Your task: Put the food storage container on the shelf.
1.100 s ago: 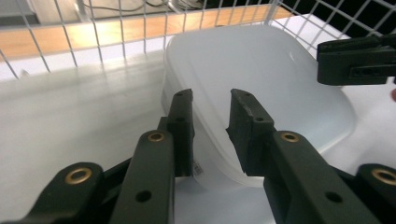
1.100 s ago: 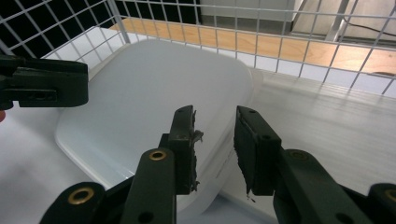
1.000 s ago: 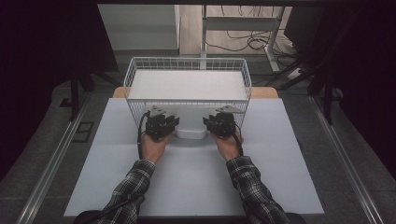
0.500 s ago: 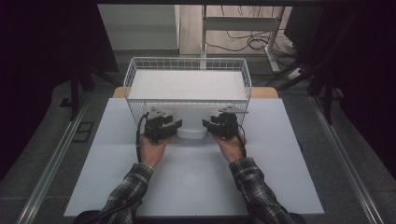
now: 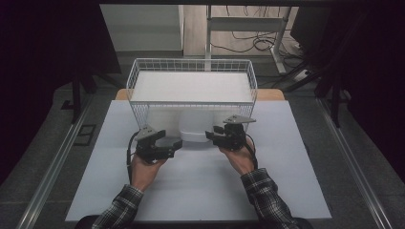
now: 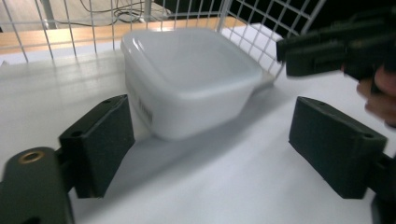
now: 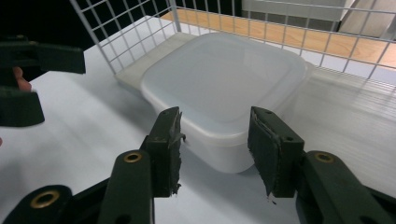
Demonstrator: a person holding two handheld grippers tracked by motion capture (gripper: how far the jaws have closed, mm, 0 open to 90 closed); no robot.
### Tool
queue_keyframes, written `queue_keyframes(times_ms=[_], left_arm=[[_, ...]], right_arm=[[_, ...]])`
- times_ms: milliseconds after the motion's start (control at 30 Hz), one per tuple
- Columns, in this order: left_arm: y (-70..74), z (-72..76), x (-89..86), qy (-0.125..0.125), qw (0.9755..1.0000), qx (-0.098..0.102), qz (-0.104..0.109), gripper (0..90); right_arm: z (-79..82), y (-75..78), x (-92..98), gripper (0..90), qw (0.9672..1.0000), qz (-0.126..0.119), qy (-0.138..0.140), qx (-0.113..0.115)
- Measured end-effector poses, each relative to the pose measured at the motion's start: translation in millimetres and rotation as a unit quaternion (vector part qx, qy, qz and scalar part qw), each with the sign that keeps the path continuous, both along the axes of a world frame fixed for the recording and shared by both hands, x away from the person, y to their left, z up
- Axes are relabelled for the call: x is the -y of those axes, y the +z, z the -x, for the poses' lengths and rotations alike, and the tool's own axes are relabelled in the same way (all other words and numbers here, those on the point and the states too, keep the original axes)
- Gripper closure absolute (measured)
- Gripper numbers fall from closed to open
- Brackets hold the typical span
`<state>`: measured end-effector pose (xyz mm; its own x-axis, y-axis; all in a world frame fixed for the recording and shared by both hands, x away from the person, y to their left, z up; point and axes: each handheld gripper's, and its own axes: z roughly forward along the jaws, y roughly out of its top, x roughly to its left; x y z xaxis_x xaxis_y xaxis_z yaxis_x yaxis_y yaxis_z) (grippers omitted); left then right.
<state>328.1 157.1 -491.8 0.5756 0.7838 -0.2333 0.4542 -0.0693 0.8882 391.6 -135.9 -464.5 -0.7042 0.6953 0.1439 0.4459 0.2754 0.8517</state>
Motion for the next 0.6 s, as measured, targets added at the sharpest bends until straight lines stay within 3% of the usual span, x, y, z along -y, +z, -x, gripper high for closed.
queue_keyframes(times_ms=[33, 100, 200, 300, 333, 367, 467, 600], left_arm=[[-3.5, 4.0, -4.2, -0.006, 0.9999, -0.011, -0.008, 9.7], [-5.0, 7.8, -6.7, -0.007, 0.9998, -0.014, -0.006, 8.2], [-5.9, 17.1, -10.2, -0.011, 0.9998, -0.013, -0.003, 5.6], [-6.8, 33.9, -10.3, -0.012, 0.9991, 0.008, -0.04, 3.6], [-6.8, 33.9, -10.3, -0.012, 0.9991, 0.008, -0.04, 3.1], [-9.0, 42.8, -11.4, -0.007, 0.9981, 0.019, -0.058, 2.6], [-12.0, 50.0, -12.6, -0.007, 0.9978, 0.023, -0.061, 2.1], [-20.3, 64.7, -12.6, -0.018, 0.9973, 0.02, -0.068, 1.4]], right_arm=[[4.4, 0.7, -0.6, 57.5, 1.0, -0.002, 0.007, 0.0], [5.5, 0.6, -0.7, 58.7, 0.9999, -0.003, 0.011, -0.001], [10.6, -0.1, -5.0, 64.4, 0.9992, 0.006, 0.039, -0.009], [14.0, -1.4, -6.8, 71.2, 0.9984, 0.007, 0.053, -0.016], [14.0, -1.4, -6.8, 71.2, 0.9984, 0.007, 0.053, -0.016], [16.6, -2.7, -7.3, 77.9, 0.998, 0.016, 0.058, -0.016], [18.9, -4.8, -9.0, 87.3, 0.9975, 0.022, 0.065, -0.014], [21.8, -9.8, -16.4, 89.0, 0.9965, 0.026, 0.078, -0.016]])
